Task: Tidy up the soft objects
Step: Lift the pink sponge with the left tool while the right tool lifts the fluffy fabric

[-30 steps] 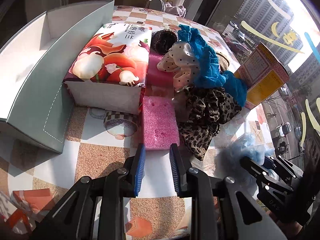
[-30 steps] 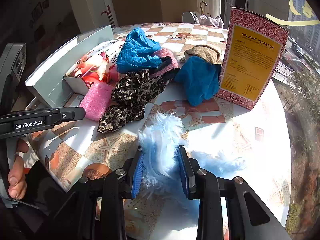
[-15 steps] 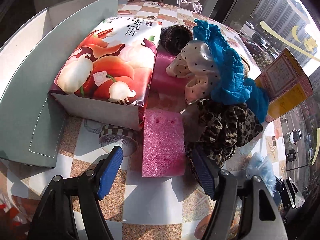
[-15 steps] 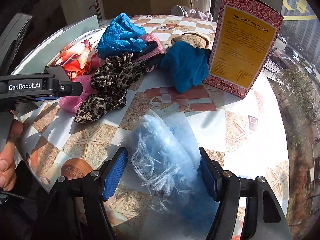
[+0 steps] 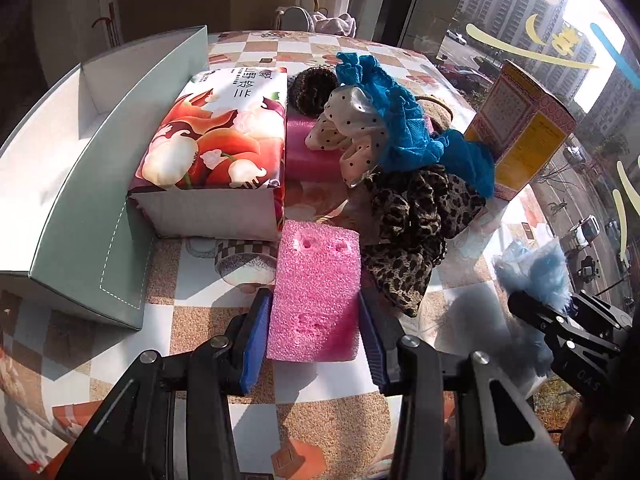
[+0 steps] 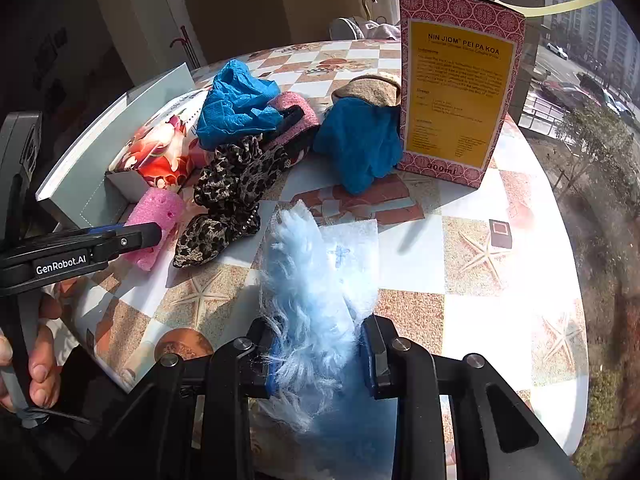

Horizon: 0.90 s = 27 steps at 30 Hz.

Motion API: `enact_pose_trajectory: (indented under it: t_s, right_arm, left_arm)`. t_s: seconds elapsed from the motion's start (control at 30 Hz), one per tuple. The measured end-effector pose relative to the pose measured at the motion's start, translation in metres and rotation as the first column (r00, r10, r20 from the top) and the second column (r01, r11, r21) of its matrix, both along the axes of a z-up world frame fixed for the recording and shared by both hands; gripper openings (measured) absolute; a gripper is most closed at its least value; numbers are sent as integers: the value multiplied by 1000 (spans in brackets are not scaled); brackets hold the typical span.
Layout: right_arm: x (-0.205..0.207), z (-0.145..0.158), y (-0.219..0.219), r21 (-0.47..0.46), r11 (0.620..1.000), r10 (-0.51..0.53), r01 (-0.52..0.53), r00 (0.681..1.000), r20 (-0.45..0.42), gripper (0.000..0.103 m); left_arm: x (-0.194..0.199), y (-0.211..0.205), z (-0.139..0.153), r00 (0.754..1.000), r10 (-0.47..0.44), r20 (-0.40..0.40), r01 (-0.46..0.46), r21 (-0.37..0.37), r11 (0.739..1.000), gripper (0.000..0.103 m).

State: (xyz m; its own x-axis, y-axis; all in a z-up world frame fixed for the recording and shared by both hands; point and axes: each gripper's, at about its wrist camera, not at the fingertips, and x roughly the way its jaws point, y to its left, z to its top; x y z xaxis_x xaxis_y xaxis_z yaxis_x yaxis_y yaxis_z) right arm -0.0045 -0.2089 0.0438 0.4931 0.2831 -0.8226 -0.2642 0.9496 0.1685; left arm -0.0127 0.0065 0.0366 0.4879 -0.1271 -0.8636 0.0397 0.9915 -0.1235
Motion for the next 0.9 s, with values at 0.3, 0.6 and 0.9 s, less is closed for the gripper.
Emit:
enact_pose_trajectory:
  t_s: [0.3, 0.6, 0.9]
  right_arm:
    - [-1, -25, 31, -105, 994, -38, 37, 999, -4, 33]
    - [-12, -29, 38, -150, 987, -47, 58, 996, 73, 33]
    - [-10, -28, 42, -165, 984, -59, 69, 996, 66, 33]
  left_arm:
    - [-16, -19, -26, 999, -47, -26, 49, 112, 992, 54]
    - [-17, -17, -25, 1000, -24, 4, 24, 112, 993, 56]
    - [-19, -17, -26, 999, -36, 29, 32, 110, 993, 56]
